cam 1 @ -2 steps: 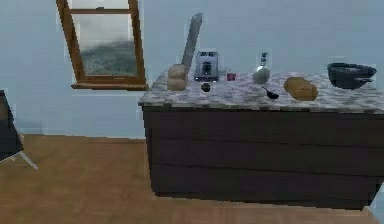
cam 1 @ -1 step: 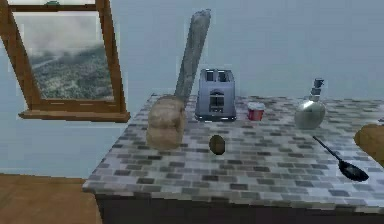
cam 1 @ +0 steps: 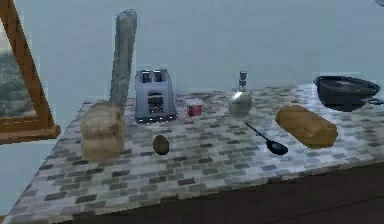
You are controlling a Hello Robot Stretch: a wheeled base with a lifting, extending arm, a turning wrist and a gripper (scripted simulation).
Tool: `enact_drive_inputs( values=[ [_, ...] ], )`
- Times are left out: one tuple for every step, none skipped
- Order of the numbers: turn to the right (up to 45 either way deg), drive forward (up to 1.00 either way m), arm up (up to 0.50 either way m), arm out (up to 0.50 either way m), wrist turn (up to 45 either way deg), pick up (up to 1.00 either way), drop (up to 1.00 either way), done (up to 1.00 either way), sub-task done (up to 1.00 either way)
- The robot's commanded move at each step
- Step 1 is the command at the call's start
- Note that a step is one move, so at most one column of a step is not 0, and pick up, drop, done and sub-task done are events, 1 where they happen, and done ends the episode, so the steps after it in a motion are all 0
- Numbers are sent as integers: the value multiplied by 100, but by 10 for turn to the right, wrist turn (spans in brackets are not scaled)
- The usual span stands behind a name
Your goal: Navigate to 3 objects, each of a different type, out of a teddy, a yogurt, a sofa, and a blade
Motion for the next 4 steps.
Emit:
enact_drive_inputs(
  values=[
    [0, 0, 0, 0, 0, 0, 0, 0, 100],
    [-210, 0, 0, 0, 0, 0, 0, 0, 0],
    [0, 0, 0, 0, 0, 0, 0, 0, 100],
    [450, 0, 0, 0, 0, 0, 0, 0, 0]
  ],
)
